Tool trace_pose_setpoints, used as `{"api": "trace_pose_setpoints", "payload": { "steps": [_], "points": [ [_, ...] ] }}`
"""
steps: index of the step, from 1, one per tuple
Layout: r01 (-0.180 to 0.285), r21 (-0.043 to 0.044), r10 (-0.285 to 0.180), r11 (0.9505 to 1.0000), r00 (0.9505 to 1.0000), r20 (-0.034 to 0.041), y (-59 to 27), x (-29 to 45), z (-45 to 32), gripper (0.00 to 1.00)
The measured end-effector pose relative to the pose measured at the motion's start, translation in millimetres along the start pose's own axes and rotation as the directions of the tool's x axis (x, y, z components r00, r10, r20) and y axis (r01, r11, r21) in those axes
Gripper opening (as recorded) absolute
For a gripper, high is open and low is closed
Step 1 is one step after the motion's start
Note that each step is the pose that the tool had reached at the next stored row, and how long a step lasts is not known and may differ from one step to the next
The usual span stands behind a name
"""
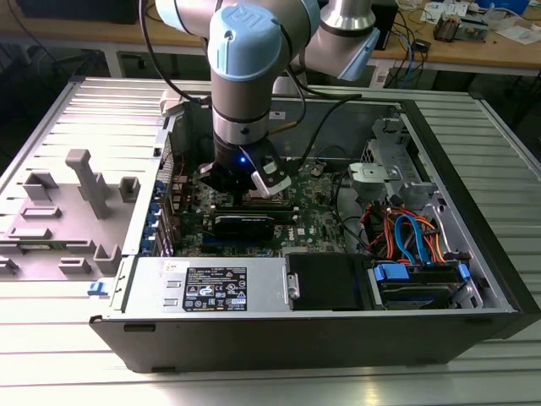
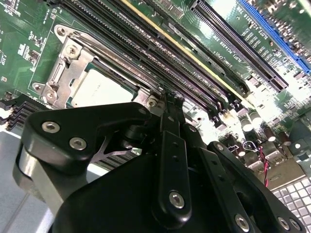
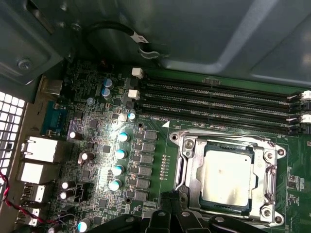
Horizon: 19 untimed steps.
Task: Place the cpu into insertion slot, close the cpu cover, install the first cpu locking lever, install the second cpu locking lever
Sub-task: 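Install the second cpu locking lever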
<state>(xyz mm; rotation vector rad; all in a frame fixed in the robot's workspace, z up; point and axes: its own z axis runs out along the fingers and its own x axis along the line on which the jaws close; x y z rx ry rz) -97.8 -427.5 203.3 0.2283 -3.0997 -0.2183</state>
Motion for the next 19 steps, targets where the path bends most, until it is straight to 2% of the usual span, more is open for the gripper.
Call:
{"api": "trace_pose_setpoints", "payload": {
  "steps": [8, 12, 19],
  "points": [
    [0.000, -0.0007, 0.000, 1.0000, 1.0000, 0.0000, -0.2, 0.0, 1.1, 0.11],
    [0.000, 0.0081, 0.000, 1.0000, 1.0000, -0.0012, -0.2, 0.0, 1.1, 0.11],
    [0.000, 0.0089, 0.000, 1.0000, 1.0000, -0.0012, 0.1, 0.0, -0.7, 0.11]
  ]
}}
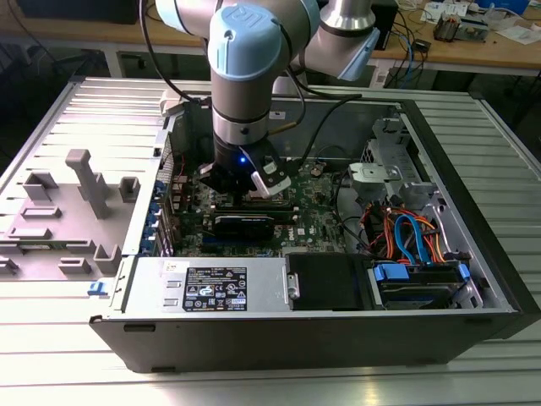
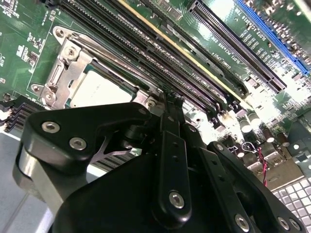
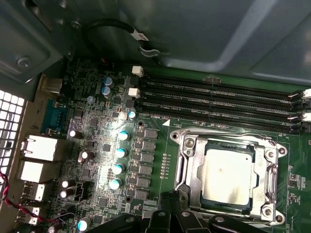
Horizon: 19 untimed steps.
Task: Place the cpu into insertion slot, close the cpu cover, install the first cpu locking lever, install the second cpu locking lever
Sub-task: 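Install the second cpu locking lever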
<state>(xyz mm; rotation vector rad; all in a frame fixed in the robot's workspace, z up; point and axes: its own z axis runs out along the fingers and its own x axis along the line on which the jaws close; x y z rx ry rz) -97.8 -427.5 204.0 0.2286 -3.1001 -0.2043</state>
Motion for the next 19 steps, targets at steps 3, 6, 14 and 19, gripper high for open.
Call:
{"api": "trace_pose_setpoints", "payload": {
  "steps": [3, 6, 14, 19],
  "points": [
    [0.000, 0.0002, 0.000, 1.0000, 1.0000, -0.0002, 0.5, 0.1, -3.7, 0.11],
    [0.000, 0.0005, 0.000, 1.0000, 1.0000, -0.0002, 1.0, 0.2, -7.2, 0.11],
    [0.000, 0.0036, 0.000, 1.0000, 1.0000, -0.0007, 2.2, 0.3, -16.2, 0.11],
    [0.000, 0.0035, 0.000, 1.0000, 1.0000, -0.0008, 2.2, 0.3, -16.2, 0.11]
  ]
}}
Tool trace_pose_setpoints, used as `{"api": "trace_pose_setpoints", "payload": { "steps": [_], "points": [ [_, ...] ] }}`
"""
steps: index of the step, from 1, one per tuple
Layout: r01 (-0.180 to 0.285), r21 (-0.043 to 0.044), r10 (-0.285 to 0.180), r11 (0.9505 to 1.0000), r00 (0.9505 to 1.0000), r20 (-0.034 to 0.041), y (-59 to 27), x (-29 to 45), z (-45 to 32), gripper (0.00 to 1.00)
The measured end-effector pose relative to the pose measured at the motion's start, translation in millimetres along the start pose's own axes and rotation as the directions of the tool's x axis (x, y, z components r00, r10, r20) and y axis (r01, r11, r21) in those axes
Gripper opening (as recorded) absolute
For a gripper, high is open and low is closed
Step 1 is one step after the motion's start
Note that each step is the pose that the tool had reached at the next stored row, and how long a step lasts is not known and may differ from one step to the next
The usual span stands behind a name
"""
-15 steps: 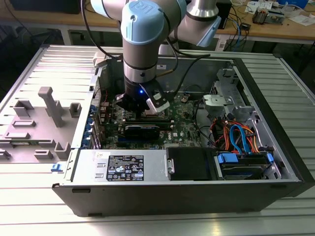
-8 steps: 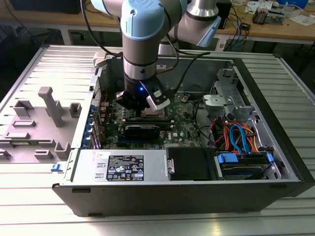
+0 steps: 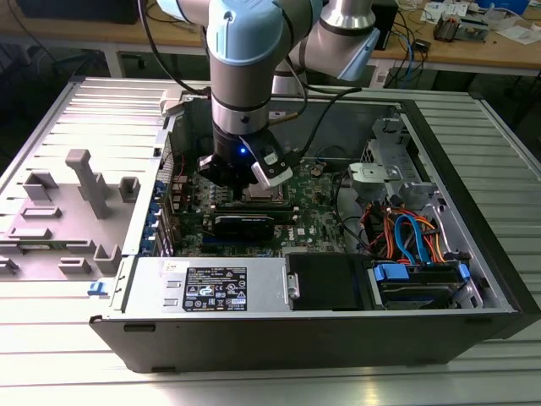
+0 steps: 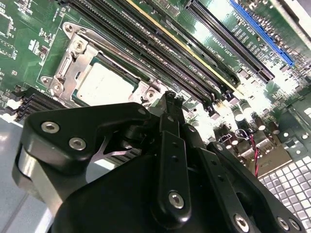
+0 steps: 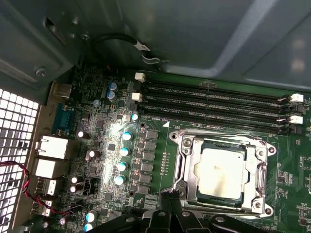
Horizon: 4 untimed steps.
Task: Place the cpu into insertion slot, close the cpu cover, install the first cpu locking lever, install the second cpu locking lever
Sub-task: 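Install the second cpu locking lever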
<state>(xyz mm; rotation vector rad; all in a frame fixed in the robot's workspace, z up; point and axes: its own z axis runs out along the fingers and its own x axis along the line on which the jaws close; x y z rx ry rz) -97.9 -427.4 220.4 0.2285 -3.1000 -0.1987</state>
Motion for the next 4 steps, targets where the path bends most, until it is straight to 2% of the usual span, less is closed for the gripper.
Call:
{"api": "trace_pose_setpoints", "payload": {
  "steps": [4],
  "points": [
    [0.000, 0.0000, 0.000, 1.0000, 1.0000, -0.0006, 0.0, 0.0, 0.0, 0.11]
  ]
}}
